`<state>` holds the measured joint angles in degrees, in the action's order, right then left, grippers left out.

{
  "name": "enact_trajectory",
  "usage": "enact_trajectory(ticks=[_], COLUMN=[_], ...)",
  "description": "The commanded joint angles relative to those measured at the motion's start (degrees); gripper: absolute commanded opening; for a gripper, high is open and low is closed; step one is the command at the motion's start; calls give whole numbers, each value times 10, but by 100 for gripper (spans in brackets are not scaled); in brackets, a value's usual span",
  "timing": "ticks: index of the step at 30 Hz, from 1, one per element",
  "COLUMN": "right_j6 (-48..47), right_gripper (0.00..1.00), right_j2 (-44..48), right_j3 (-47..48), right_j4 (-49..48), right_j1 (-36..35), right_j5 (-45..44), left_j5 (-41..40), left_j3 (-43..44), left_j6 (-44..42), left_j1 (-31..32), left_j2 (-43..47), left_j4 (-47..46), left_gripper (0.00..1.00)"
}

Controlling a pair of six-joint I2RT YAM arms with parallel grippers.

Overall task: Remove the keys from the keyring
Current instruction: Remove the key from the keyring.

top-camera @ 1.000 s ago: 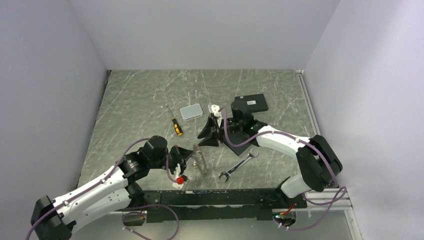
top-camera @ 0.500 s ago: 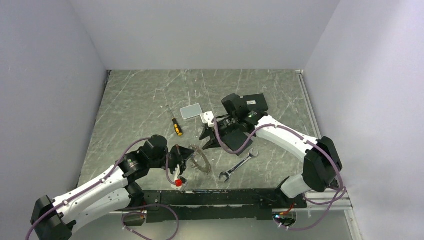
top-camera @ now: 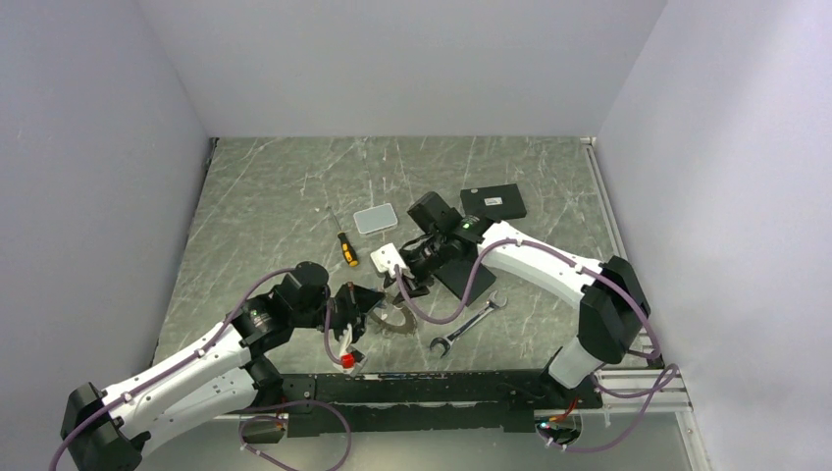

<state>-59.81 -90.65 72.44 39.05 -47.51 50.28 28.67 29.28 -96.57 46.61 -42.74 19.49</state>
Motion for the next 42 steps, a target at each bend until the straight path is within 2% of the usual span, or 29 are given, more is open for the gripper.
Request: enact_trajectory(ticks=[1, 7, 15, 18, 21, 29, 42], right_j6=[-73, -107, -98, -69, -19, 185, 508], right_gripper=[44, 27, 18, 0, 0, 0, 0], right_j2=[-8, -21, -14, -12, -5, 29, 55], right_j3=[28, 37, 35, 35, 19, -85, -230], right_j4=[47, 69, 70, 53, 18, -172, -540], right_j1=[-13, -31, -32, -32, -25, 50, 90], right_j5=[-16, -38, -33, -33, -32, 85, 143], left_j5=[19, 19, 18, 15, 9, -7, -37], left_j3=[24, 25, 29, 32, 34, 16, 6], left_j6=[-13, -17, -19, -17, -10, 10, 43], left_j1=[2, 2, 2, 2, 2, 2, 2], left_j2=[6, 15, 13, 9, 12, 33, 22], left_j4=[7, 22, 26, 24, 29, 29, 0], left_gripper=[0, 0, 0, 0, 0, 0, 0])
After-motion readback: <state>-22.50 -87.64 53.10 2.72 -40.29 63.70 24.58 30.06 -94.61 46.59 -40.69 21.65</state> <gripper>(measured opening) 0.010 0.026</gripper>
